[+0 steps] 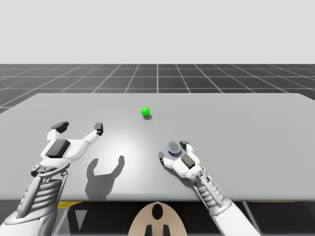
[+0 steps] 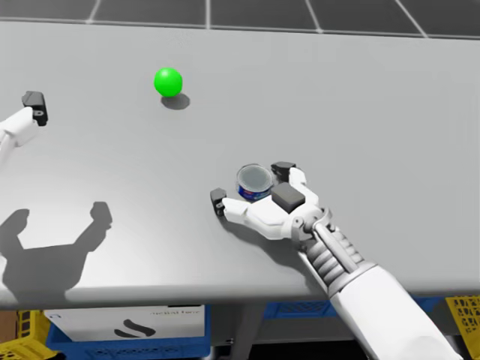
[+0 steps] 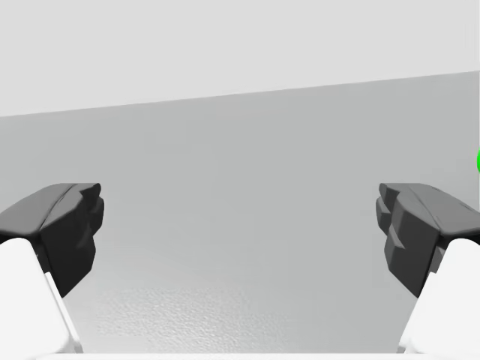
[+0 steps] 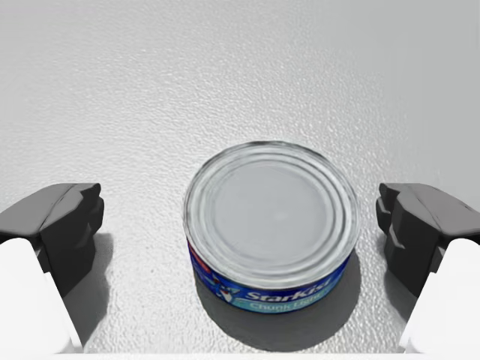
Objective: Watch the red light. When it turns green, pick up the object.
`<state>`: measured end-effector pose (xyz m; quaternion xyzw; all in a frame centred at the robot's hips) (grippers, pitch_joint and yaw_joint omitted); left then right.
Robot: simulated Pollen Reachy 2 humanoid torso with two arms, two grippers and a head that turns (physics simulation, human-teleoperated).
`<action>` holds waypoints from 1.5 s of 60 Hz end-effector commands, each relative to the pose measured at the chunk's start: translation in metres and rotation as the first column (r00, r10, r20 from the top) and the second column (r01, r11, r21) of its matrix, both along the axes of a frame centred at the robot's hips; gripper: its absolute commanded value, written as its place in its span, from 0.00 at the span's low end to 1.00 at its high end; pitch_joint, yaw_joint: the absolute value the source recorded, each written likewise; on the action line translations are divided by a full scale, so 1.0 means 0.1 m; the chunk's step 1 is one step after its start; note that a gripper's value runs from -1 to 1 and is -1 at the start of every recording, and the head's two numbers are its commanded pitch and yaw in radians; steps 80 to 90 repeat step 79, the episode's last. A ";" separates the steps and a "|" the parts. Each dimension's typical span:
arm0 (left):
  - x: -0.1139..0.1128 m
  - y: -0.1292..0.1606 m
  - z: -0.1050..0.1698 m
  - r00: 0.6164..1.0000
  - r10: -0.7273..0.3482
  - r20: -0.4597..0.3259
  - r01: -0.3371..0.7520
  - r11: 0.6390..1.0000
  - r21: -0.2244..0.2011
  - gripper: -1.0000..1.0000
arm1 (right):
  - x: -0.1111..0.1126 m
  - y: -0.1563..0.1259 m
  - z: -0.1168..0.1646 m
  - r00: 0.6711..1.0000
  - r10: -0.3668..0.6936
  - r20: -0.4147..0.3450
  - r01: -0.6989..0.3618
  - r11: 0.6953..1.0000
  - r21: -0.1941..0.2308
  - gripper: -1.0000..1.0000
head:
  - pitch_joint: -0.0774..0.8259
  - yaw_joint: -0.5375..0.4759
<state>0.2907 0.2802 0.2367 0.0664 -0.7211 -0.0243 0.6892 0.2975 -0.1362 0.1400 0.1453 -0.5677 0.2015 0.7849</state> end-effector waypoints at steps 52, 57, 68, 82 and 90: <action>0.00 0.01 -0.01 1.000 0.011 -0.010 -0.011 1.000 -0.004 0.00 | 0.00 0.17 0.22 0.999 -0.020 0.049 0.014 0.995 0.103 0.89 | 0.48 0.43; 0.00 0.01 -0.01 1.000 0.011 -0.009 -0.011 1.000 -0.003 0.00 | 0.01 0.15 0.52 0.993 -0.032 0.113 0.017 0.991 0.135 0.91 | 0.48 0.43; 0.01 0.02 -0.01 1.000 0.013 -0.009 -0.013 1.000 -0.003 0.00 | -0.04 0.12 1.35 0.955 -0.068 0.289 0.007 0.979 0.205 0.94 | 0.48 0.43; 0.01 0.02 -0.01 1.000 0.015 -0.009 -0.015 1.000 -0.004 0.00 | -0.20 0.08 2.12 0.893 -0.096 0.440 -0.026 0.965 0.262 0.95 | 0.46 0.43; 0.01 0.02 -0.01 1.000 0.015 -0.009 -0.015 1.000 -0.004 0.00 | -0.20 0.08 2.12 0.893 -0.096 0.440 -0.026 0.965 0.262 0.95 | 0.46 0.43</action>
